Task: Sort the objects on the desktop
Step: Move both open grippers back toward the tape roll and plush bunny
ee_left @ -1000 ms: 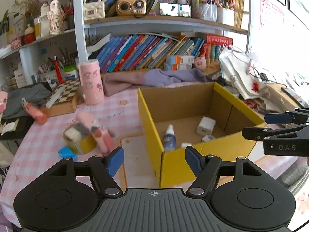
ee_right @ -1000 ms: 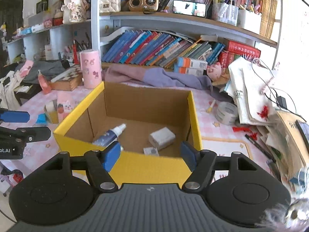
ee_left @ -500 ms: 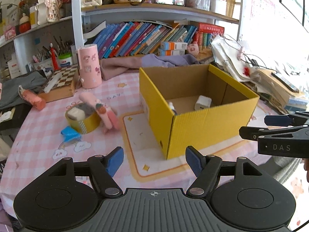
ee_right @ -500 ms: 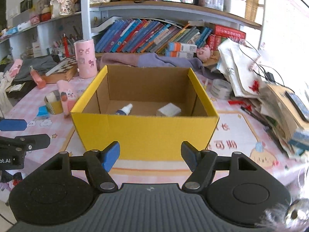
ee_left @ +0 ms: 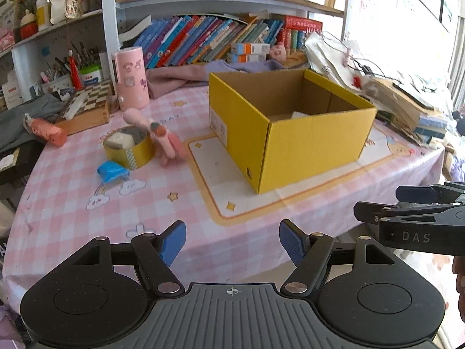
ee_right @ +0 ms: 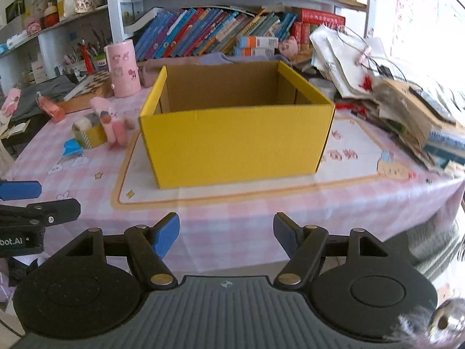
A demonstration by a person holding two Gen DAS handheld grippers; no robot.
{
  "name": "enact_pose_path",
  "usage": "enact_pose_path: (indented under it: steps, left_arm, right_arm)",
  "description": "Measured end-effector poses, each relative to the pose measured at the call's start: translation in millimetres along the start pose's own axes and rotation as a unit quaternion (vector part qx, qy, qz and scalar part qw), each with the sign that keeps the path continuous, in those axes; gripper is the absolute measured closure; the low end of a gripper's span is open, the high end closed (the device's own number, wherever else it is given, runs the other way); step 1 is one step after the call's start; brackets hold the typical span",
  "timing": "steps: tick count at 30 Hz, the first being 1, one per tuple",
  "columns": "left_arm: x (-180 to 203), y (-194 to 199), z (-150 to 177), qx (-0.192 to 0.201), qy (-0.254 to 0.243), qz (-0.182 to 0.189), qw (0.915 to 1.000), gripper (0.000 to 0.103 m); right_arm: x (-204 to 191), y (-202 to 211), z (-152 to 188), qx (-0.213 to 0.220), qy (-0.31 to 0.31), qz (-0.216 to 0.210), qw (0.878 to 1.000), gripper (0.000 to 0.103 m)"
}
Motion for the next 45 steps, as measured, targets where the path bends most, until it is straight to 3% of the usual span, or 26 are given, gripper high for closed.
enact_pose_path:
  steps: [16,45]
  left_arm:
    - [-29,22,35,-0.036,0.014,0.004,0.9992,0.03]
    - [-110,41,49,-0.037,0.077,-0.059,0.9946,0.027]
  right_arm:
    - [-50,17,40,-0.047,0.004,-0.015,0.999,0.028]
    - [-147,5,27,-0.037,0.09,-0.096,0.991,0.026]
Point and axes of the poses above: each gripper's, at about its wrist camera, not at the fingertips, and y roughly against the way its jaws point, x to its right, z to its underside, the point moved 9 cm from there along -y, roughly the way its jaws point, and after that the axes turned 13 degrees about x, right-handed, at the moved point
